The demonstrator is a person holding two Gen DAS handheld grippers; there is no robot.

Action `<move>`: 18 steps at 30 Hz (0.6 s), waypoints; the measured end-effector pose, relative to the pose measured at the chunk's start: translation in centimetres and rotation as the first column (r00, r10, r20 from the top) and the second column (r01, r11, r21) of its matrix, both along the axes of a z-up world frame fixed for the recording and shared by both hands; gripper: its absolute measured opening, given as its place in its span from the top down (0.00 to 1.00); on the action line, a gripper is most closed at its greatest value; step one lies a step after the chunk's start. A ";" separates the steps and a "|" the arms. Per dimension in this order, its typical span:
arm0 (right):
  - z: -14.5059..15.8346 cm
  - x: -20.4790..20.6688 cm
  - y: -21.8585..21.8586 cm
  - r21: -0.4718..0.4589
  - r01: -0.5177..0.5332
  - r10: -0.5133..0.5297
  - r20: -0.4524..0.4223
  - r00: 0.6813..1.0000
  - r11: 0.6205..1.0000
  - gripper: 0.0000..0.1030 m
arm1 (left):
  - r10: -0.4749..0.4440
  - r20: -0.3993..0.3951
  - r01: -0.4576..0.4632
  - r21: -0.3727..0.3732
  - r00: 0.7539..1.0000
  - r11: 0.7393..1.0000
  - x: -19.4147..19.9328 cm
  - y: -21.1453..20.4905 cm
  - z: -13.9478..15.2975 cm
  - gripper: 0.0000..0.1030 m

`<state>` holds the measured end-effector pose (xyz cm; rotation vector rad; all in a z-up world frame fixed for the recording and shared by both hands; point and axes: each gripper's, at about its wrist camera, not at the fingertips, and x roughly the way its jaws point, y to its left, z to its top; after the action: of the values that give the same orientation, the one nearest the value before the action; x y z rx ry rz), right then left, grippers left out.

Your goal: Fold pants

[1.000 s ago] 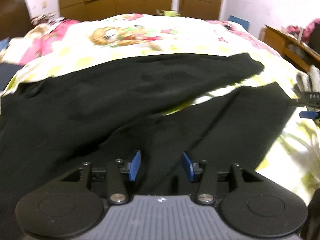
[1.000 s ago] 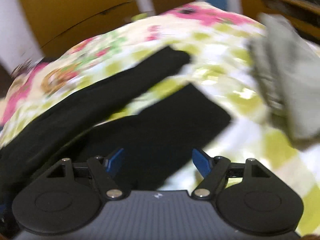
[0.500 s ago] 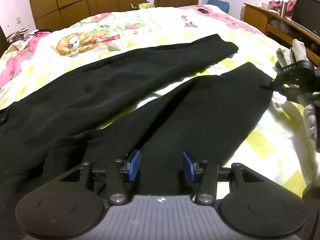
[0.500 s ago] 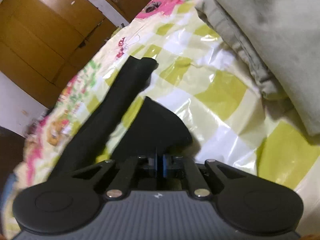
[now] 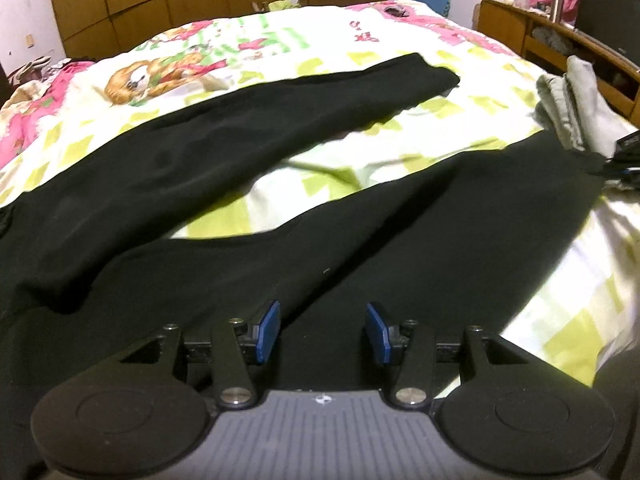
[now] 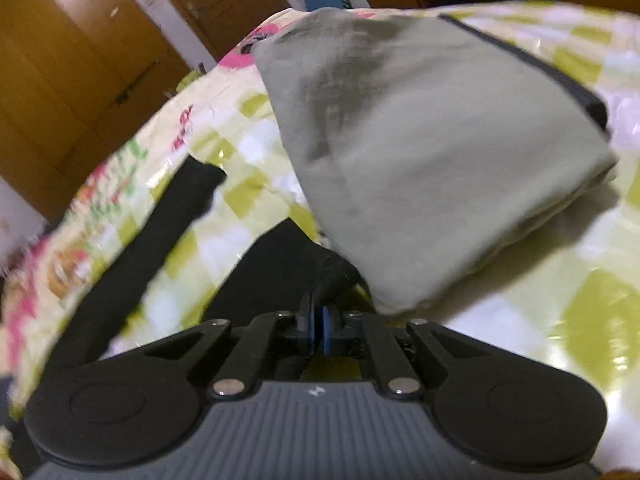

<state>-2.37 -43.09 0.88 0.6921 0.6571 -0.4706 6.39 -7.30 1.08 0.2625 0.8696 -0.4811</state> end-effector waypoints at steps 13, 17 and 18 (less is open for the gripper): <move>4.2 -3.9 3.3 -0.323 0.064 -0.089 -0.063 0.994 0.944 0.82 | 0.130 0.103 -0.130 -0.013 0.986 0.991 -2.7 6.8 2.4 0.37; 5.5 -3.1 8.6 -0.222 -0.196 0.202 0.001 0.979 0.955 0.81 | 0.172 0.097 -0.171 -0.020 0.980 0.985 -2.8 8.5 2.1 0.33; 5.3 -2.3 10.6 -0.171 -0.281 0.287 0.011 0.958 0.944 0.81 | 0.187 0.083 -0.185 -0.021 0.979 0.982 -2.6 8.8 1.8 0.33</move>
<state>-4.68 -32.46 6.15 0.4357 0.6634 -0.2420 3.82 1.52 2.90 0.1860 0.7996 -0.2991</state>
